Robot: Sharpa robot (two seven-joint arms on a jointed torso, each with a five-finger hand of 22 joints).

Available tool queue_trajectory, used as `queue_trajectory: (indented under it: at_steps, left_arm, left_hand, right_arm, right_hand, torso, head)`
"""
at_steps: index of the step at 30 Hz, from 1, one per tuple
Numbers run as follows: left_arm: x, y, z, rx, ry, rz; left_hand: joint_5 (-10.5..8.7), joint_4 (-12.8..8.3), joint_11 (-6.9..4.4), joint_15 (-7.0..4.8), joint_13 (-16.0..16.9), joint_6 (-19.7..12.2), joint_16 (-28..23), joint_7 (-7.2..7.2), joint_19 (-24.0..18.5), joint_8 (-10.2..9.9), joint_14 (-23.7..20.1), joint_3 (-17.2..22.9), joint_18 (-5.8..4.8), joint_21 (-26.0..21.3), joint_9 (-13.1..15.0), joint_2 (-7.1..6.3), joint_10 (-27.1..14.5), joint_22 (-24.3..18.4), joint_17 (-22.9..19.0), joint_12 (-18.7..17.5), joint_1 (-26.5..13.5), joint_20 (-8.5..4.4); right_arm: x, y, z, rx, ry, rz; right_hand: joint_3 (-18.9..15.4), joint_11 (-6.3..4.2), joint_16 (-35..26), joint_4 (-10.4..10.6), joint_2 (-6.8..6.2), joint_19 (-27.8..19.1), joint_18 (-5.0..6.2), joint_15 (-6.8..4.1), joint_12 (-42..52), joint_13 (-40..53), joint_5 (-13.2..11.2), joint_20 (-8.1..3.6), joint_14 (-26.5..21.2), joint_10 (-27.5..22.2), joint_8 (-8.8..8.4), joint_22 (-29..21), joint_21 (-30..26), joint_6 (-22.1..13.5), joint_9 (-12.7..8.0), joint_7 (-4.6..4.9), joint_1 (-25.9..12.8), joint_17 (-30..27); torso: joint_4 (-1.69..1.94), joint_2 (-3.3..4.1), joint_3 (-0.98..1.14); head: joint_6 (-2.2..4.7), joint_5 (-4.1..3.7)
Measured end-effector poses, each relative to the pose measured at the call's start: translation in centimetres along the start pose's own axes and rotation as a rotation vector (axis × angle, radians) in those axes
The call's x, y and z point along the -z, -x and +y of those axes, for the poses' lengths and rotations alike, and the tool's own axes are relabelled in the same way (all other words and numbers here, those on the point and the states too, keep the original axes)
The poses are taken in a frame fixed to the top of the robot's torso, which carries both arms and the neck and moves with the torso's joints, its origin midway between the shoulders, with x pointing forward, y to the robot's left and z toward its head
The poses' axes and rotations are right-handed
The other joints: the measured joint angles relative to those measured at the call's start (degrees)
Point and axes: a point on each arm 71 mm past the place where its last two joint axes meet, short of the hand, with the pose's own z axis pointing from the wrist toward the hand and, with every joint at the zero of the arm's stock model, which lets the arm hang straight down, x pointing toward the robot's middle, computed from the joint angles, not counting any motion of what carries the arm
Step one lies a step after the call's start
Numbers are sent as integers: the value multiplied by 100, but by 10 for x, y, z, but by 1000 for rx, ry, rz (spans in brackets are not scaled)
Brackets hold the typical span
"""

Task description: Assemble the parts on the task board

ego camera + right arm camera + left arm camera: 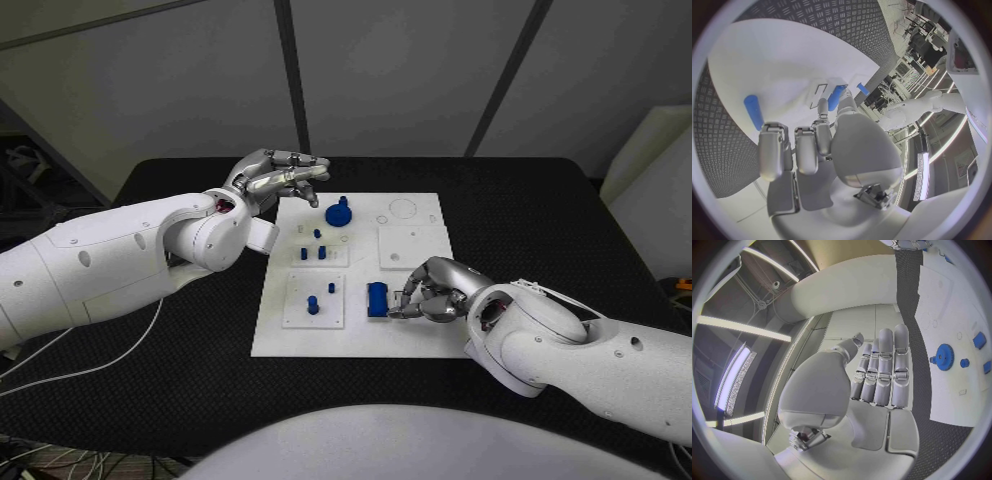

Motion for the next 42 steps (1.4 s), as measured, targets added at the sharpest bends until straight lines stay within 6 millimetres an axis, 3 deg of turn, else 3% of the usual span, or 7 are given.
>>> queue_trajectory:
  at_steps: [8, 13, 18, 24, 31, 37, 42]
  left_arm:
    - [0, 1, 3, 1, 6, -3]
    - [1, 1, 6, 2, 10, -5]
    - [1, 1, 7, 3, 12, -5]
    - [1, 0, 8, 4, 13, -3]
    - [1, 0, 9, 5, 16, -3]
    - [2, 1, 9, 5, 17, -4]
    - [2, 1, 9, 5, 18, -4]
  left_hand:
    - [0, 0, 0, 0, 0, 0, 0, 0, 0, 0, 0, 0, 0, 0, 0, 0, 0, 0, 0, 0, 0, 0]
    - [0, 0, 0, 0, 0, 0, 0, 0, 0, 0, 0, 0, 0, 0, 0, 0, 0, 0, 1, 0, 0, 0]
    - [0, 0, 0, 0, 0, 0, 0, 0, 0, 0, 0, 0, 0, 0, 0, 0, 0, 0, 1, 0, 0, 0]
    - [0, 0, 0, 0, 0, 0, 0, 0, 0, 0, 0, 0, 0, 0, 0, 0, 0, 1, 1, 0, 0, 0]
    - [0, 0, 0, 0, 0, 0, 0, 0, 0, 0, 0, 0, 0, 0, 0, 0, 0, 1, 1, 0, 0, 0]
    - [0, -16, 0, 0, 0, 0, 0, 0, 0, 0, 0, -16, 0, 0, -7, 0, 0, -7, -11, 0, 0, 0]
    - [0, -16, 0, 0, 0, 0, 0, 0, 0, 0, 0, -16, 0, 0, -7, 0, 0, -7, -11, 0, 0, 0]
  right_arm:
    - [16, 24, -20, -52, 11, -41]
    - [23, 42, -47, -54, -44, -76]
    - [28, 50, -63, -19, -81, -101]
    - [27, 55, -73, 42, -113, -124]
    - [20, 47, -72, 79, -133, -106]
    - [15, 39, -70, 97, -142, -81]
    - [13, 37, -70, 107, -153, -70]
  right_hand:
    - [-22, 48, -41, 60, 197, 0, 0, 5, -179, 621, 566, 0, -4, -74, -286, 0, -57, -164, -150, 84, 34, 0]
    - [22, 122, -63, 30, 343, -21, 0, 42, -308, 1115, 681, 21, -1, -145, -626, 0, -80, -208, -334, 128, 181, 0]
    - [-1, 153, -110, 53, 363, -17, 1, 93, -578, 1197, 775, 68, -10, -236, -935, 0, -129, -149, -521, 199, 259, -1]
    - [-29, 173, -110, 81, 371, -17, 1, 92, -620, 1150, 841, 68, -11, -257, -1052, -1, -130, -58, -609, 205, 334, -1]
    - [-116, 173, -137, 168, 242, -17, 1, 91, -656, 761, 841, 68, -11, -257, -1150, -1, -154, -36, -671, 227, 218, -1]
    - [-129, 173, -137, 181, 242, -17, 1, 91, -656, 761, 841, 68, -10, -257, -1185, 0, -155, -15, -679, 207, 218, -1]
    - [-147, 183, -137, 198, 220, -17, 1, 91, -684, -345, 841, 68, -10, -267, -1185, -1, -155, 3, -685, 222, 196, -1]
  torso:
    - [-17, -30, 0]
    - [-39, -55, 0]
    - [-49, -62, -3]
    - [-52, -61, -1]
    - [-53, -56, 3]
    - [-40, -57, 1]
    - [-30, -57, 1]
  head:
    - [47, -66]
    - [71, -154]
    - [99, -227]
    - [122, -306]
    - [112, -331]
    - [107, -343]
    - [102, -322]
